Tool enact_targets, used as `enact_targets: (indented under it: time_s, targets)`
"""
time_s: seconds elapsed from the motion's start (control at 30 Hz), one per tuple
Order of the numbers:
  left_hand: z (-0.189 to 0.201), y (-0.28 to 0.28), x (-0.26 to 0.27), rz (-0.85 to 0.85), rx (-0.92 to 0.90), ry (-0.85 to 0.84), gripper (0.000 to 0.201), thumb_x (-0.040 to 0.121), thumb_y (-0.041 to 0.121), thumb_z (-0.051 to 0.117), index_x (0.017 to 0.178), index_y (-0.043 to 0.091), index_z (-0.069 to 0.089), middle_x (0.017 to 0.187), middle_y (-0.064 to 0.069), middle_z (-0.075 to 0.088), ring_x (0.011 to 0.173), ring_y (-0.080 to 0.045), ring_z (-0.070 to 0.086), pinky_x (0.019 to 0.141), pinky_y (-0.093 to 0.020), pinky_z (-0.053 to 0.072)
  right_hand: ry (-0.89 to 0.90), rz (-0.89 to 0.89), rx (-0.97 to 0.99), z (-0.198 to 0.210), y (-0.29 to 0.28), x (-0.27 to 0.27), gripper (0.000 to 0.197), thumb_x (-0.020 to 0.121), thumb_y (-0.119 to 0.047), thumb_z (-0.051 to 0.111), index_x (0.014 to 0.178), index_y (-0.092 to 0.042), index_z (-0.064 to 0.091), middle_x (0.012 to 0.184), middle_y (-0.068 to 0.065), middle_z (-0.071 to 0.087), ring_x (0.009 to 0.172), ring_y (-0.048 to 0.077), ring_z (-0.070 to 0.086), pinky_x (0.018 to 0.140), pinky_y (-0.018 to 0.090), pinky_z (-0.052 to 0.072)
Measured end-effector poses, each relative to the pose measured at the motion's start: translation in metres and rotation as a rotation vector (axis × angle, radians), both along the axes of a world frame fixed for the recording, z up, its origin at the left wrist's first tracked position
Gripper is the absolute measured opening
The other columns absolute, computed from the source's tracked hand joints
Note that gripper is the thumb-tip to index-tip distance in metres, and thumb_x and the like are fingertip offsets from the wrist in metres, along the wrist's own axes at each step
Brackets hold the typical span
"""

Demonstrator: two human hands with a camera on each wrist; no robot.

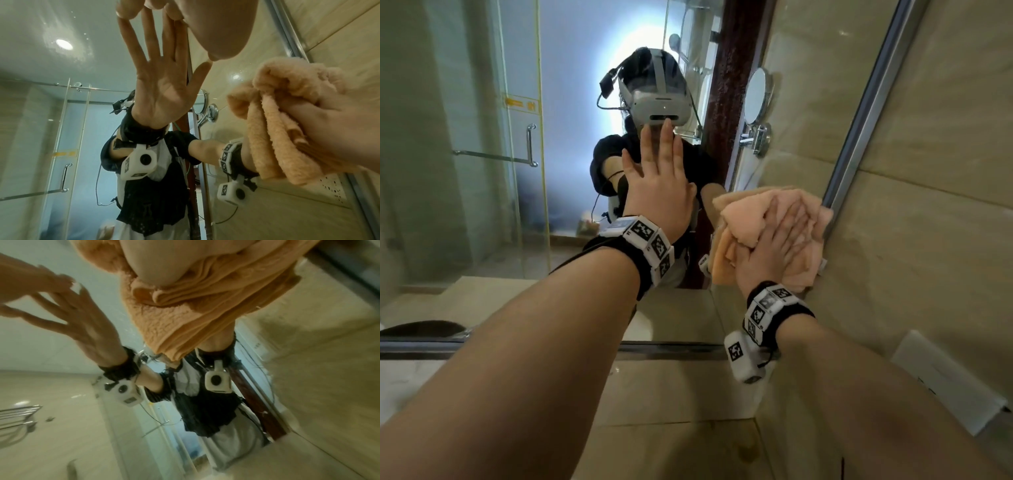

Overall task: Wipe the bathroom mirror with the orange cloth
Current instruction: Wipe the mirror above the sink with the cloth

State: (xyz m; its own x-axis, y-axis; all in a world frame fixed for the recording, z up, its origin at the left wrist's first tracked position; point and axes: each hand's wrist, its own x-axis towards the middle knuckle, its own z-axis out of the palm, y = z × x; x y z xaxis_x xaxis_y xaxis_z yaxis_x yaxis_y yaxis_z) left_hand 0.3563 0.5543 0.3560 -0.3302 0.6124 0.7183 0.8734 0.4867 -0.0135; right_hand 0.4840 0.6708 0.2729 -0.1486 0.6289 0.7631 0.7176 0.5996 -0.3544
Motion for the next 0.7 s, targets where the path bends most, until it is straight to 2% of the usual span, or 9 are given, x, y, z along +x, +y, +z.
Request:
enact_targets:
  time_s: [0.17, 0.27, 0.4, 0.53, 0.7]
  targets:
    - [0.008, -0.012, -0.004, -0.009, -0.095, 0.030, 0.062, 0.101, 0.024, 0.023, 0.150, 0.003, -0.006, 0.158, -0.017, -0.014, 0.144, -0.045, -0.004, 0.113, -0.060, 0.016, -0.035, 0.010, 0.147, 0.073, -0.011, -0.018, 0.083, 0.079, -0.047, 0.031, 0.152, -0.018, 0.003, 0.158, 0.019, -0.005, 0.144, 0.037, -0.008, 0.113, 0.050, -0.013]
    - [0.011, -0.019, -0.003, -0.014, -0.128, 0.014, 0.066, 0.097, 0.020, 0.028, 0.151, 0.006, -0.007, 0.158, -0.014, -0.016, 0.145, -0.041, -0.007, 0.115, -0.056, 0.015, -0.066, 0.023, 0.235, 0.121, -0.017, -0.028, 0.078, 0.089, -0.049, 0.036, 0.152, -0.020, -0.001, 0.158, 0.018, -0.006, 0.145, 0.037, -0.009, 0.115, 0.054, -0.010]
    - [0.013, -0.023, -0.003, -0.007, -0.164, 0.009, 0.068, 0.096, 0.019, 0.030, 0.151, 0.009, -0.009, 0.158, -0.011, -0.019, 0.145, -0.039, -0.011, 0.117, -0.053, 0.014, -0.113, 0.006, 0.304, 0.158, -0.021, -0.037, 0.077, 0.090, -0.055, 0.031, 0.152, -0.021, 0.000, 0.158, 0.018, -0.005, 0.145, 0.038, -0.008, 0.115, 0.058, -0.003]
    - [0.013, -0.024, -0.003, -0.033, -0.145, -0.014, 0.069, 0.094, 0.016, 0.031, 0.151, 0.010, -0.008, 0.158, -0.008, -0.019, 0.145, -0.037, -0.013, 0.118, -0.052, 0.012, -0.130, -0.021, 0.303, 0.160, -0.022, -0.039, 0.078, 0.087, -0.060, 0.022, 0.152, -0.023, 0.000, 0.159, 0.015, -0.003, 0.145, 0.037, -0.006, 0.114, 0.059, 0.000]
    - [0.007, -0.028, -0.005, -0.075, -0.104, -0.016, 0.068, 0.094, 0.017, 0.029, 0.152, 0.009, -0.006, 0.159, -0.008, -0.017, 0.146, -0.034, -0.014, 0.119, -0.051, 0.007, -0.175, -0.044, 0.307, 0.117, -0.023, -0.032, 0.075, 0.084, -0.058, 0.019, 0.151, -0.028, 0.002, 0.159, 0.012, 0.002, 0.146, 0.035, 0.000, 0.111, 0.064, 0.004]
